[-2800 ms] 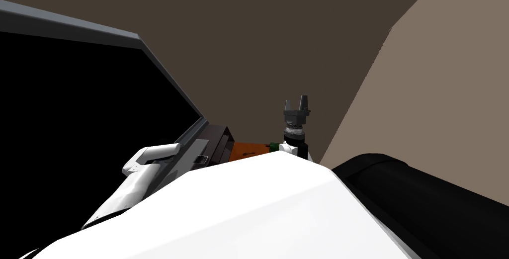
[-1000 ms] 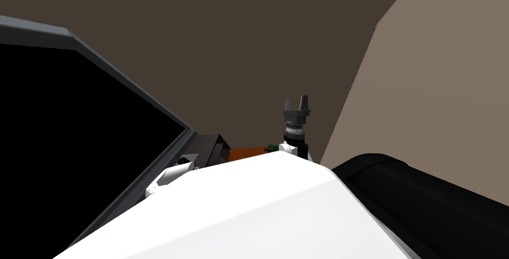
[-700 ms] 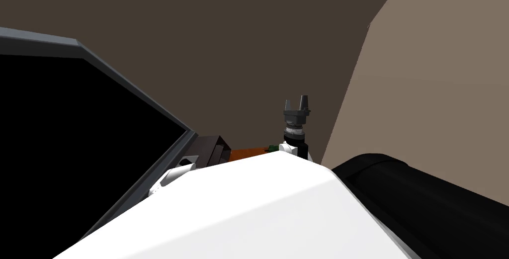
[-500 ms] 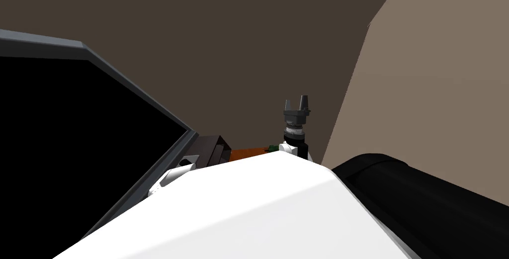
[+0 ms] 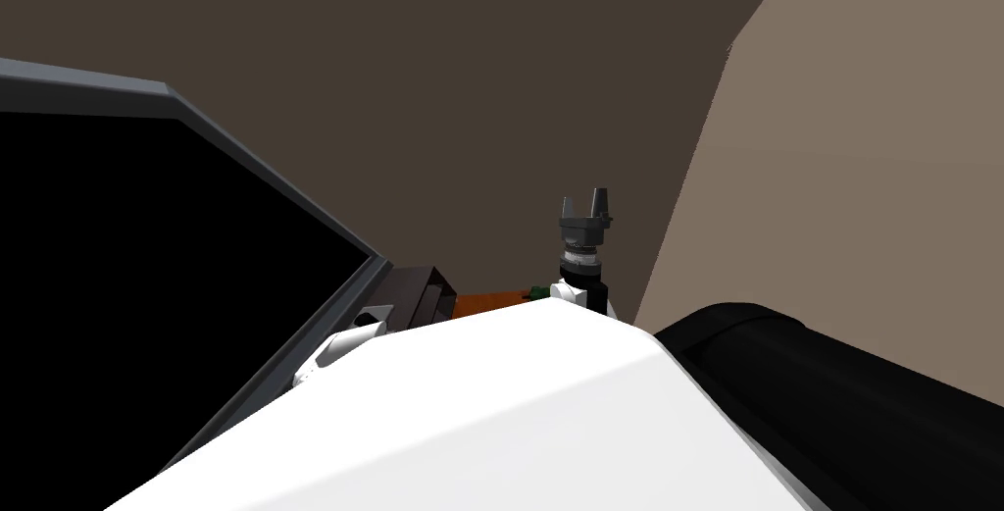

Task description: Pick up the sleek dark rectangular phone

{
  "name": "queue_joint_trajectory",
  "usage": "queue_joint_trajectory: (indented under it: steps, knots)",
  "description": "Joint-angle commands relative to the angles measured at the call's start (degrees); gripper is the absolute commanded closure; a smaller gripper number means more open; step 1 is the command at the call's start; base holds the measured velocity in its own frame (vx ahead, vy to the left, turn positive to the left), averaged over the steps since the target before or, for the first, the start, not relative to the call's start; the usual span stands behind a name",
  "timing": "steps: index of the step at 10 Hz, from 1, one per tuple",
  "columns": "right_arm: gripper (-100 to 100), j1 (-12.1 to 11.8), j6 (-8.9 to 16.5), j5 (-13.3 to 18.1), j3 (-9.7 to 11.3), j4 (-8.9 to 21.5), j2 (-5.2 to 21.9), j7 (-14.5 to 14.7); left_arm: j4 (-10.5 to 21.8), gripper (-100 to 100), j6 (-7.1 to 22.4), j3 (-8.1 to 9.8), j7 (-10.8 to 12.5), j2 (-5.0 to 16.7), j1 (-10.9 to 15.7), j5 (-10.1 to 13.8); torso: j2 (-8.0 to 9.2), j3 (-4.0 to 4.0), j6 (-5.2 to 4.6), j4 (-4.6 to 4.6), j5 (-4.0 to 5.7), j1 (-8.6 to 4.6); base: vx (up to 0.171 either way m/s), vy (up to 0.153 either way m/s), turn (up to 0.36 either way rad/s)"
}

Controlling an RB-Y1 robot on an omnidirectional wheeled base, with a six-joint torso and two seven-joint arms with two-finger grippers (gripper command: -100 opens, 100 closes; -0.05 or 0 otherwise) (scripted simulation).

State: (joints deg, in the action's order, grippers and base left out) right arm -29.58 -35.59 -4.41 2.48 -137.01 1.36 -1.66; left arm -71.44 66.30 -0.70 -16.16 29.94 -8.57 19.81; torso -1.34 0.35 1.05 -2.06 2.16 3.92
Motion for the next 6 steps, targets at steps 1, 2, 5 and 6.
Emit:
queue_joint_trajectory:
  steps: [1, 2, 5, 6]
  knots:
    - [0, 0.0, 0.0, 0.0, 0.0, 0.0, 0.0, 0.0, -1.9, 100, 1.4, 0.32, -0.2, 0.5, -0.2, 0.8, 0.00, 0.00, 0.00, 0.00, 0.00, 0.00, -0.027, 0.001, 0.036]
    - [0, 0.0, 0.0, 0.0, 0.0, 0.0, 0.0, 0.0, -2.8, 100, 2.0, 0.58, -0.2, 0.9, -0.2, 1.1, 0.05, 0.04, 0.00, -0.03, 0.02, 0.00, -0.023, 0.009, 0.031]
    - [0, 0.0, 0.0, 0.0, 0.0, 0.0, 0.0, 0.0, -5.8, 100, 3.6, 1.33, -0.1, 2.1, -0.7, 1.8, 0.15, 0.10, 0.07, -0.07, 0.04, 0.13, -0.029, 0.024, 0.051]
    - [0, 0.0, 0.0, 0.0, 0.0, 0.0, 0.0, 0.0, -5.9, 0, 3.8, 1.45, -0.1, 2.2, -0.6, 1.9, 0.09, 0.06, 0.04, -0.02, -0.01, 0.08, 0.000, 0.000, 0.000]
